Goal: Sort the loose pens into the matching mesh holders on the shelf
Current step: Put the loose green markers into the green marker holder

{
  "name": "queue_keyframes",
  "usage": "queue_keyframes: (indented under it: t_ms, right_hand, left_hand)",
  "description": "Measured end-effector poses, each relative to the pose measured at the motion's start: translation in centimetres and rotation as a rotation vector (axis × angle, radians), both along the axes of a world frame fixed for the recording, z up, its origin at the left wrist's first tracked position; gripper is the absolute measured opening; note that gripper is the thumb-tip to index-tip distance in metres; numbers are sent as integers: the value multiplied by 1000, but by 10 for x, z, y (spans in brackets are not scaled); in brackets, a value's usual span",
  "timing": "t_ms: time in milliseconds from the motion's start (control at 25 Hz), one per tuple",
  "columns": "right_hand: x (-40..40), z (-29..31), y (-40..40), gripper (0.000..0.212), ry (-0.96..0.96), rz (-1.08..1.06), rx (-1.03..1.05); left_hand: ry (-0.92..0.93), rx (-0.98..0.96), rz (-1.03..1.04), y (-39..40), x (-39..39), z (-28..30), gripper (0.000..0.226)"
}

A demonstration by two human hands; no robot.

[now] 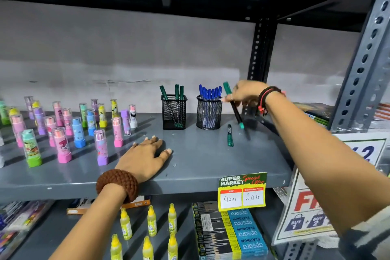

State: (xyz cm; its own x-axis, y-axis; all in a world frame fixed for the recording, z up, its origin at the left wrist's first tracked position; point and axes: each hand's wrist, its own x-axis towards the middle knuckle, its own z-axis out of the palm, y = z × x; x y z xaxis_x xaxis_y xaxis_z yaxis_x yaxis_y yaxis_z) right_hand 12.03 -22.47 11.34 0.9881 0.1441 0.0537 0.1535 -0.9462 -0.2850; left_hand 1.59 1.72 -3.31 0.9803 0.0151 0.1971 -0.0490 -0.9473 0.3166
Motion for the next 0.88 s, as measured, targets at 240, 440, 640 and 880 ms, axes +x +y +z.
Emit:
queue_keyframes:
  t_ms: [240,440,640,880]
  right_hand:
    - [20,35,33,34,-299,161,617]
    - [53,11,75,51,-517,224,781]
    - [77,-6,111,69,-603,302,571]
    - [95,-21,132,61,-488,367,325]
  left_hand:
    - [-12,-12,3,2,0,-1,61]
    - [-42,-34,6,1,1,-3,60]
    - [-70,-51,12,4,3,-6,59]
    - [-80,-44,12,5,4,-5,59]
